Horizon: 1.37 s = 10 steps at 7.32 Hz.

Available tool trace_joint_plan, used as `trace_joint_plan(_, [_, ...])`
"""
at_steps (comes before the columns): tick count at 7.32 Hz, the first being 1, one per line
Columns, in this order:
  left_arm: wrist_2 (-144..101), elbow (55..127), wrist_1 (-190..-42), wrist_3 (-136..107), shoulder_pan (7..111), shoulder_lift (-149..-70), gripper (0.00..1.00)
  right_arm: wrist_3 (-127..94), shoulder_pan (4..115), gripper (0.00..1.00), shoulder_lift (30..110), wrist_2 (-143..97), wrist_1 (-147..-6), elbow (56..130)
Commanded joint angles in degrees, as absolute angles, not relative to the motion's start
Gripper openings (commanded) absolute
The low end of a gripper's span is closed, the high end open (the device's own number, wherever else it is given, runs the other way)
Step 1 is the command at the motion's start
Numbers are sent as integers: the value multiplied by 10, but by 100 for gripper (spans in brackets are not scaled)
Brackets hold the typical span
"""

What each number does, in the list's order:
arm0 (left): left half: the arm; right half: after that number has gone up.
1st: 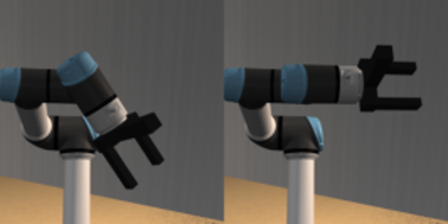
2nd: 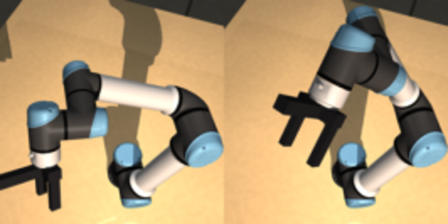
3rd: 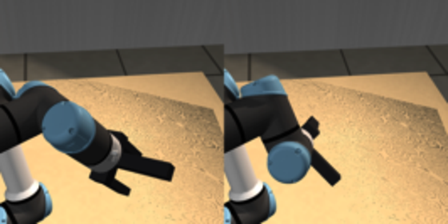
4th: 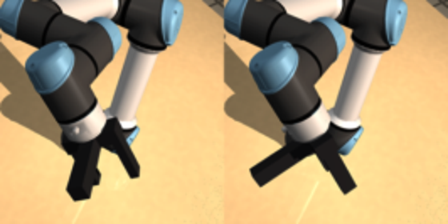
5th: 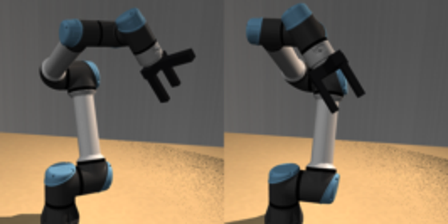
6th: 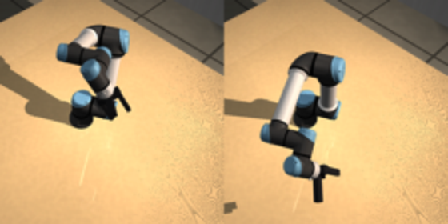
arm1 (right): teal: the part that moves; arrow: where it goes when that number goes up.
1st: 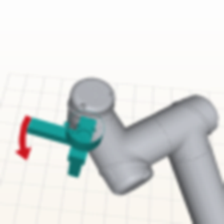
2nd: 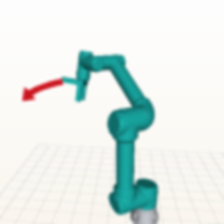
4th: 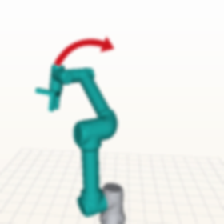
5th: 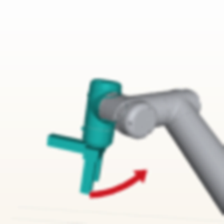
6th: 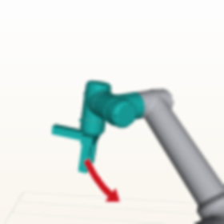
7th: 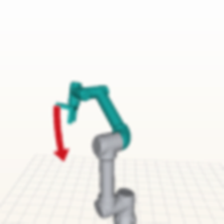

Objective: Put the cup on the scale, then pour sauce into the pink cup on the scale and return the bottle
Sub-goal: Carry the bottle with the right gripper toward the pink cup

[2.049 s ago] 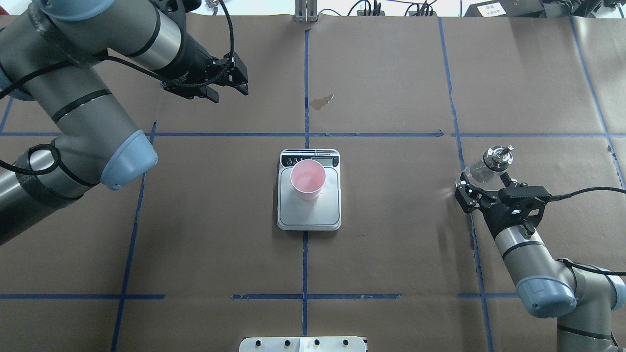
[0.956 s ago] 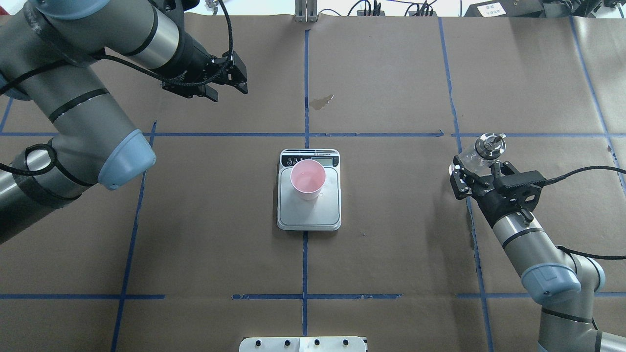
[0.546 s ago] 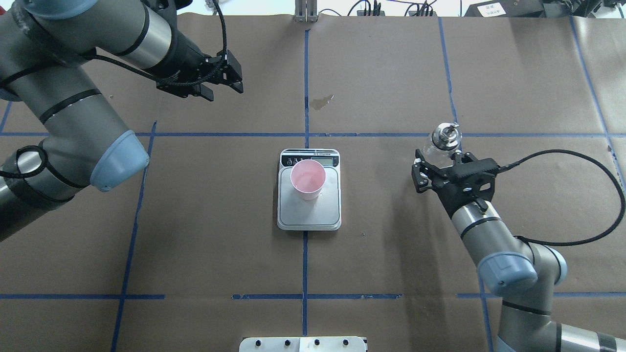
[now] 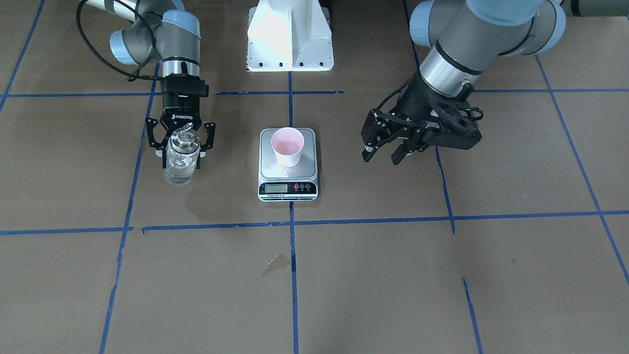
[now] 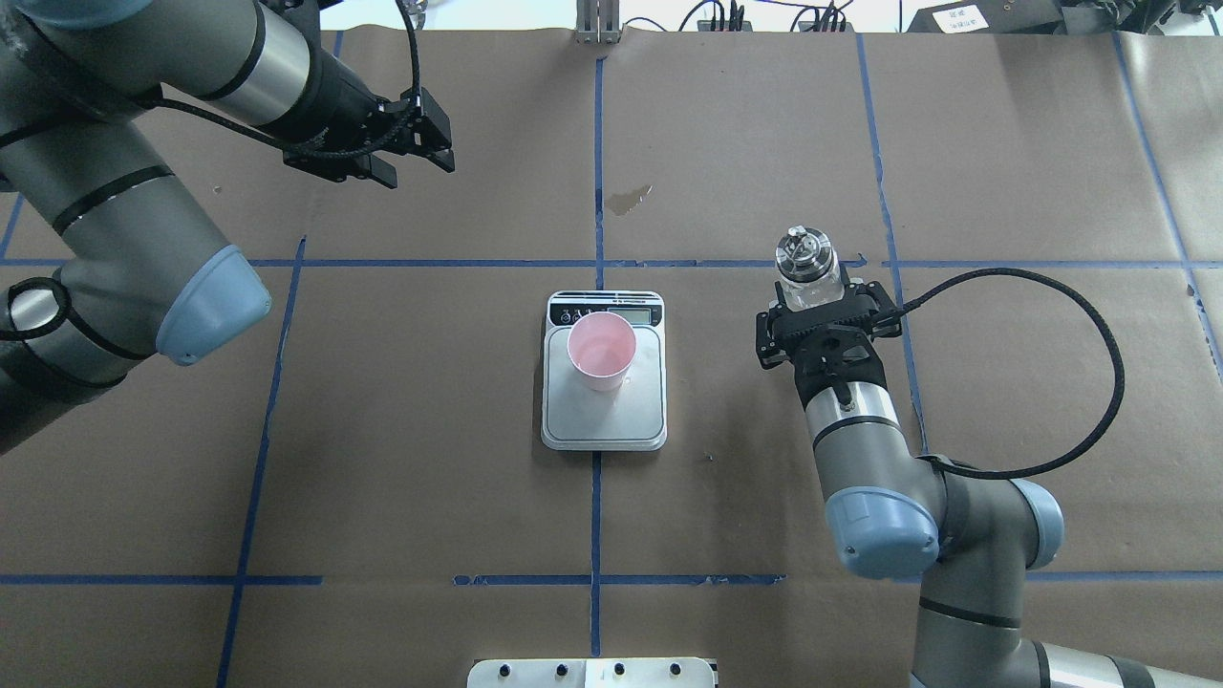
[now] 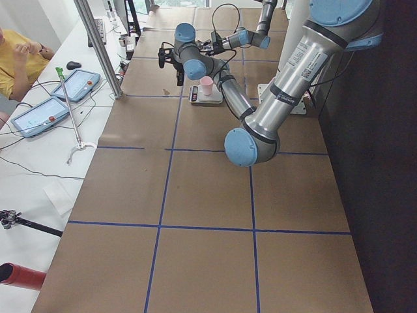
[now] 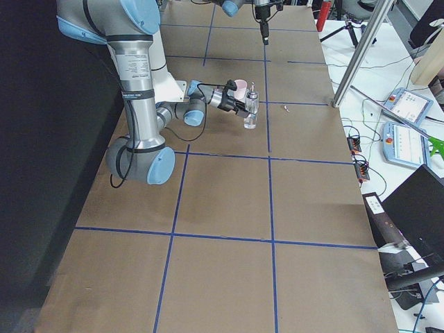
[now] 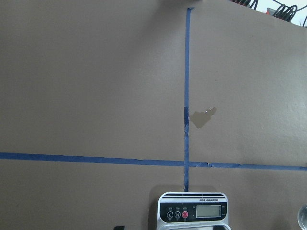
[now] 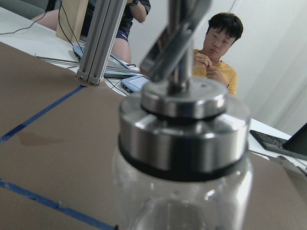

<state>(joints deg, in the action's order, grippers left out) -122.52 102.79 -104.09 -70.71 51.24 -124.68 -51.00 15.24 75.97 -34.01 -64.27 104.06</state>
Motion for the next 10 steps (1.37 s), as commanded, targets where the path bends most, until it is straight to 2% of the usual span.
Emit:
trace_joint_plan(1, [-1224, 1024, -1041, -707, 521, -1246, 69, -507, 141, 0, 703, -317, -756, 1051])
trace_joint_plan(4, [-1225, 1020, -1041, -706, 526, -1246, 69, -508, 137, 0, 675, -373, -775, 1077])
trace_joint_plan(7, [-1225, 1020, -1041, -706, 527, -1247, 69, -455, 131, 0, 650, -326, -1079, 1098])
trace_joint_plan(10, [-1225, 1021, -1040, -706, 527, -1245, 71, -432, 108, 0, 601, -271, -1308, 1107])
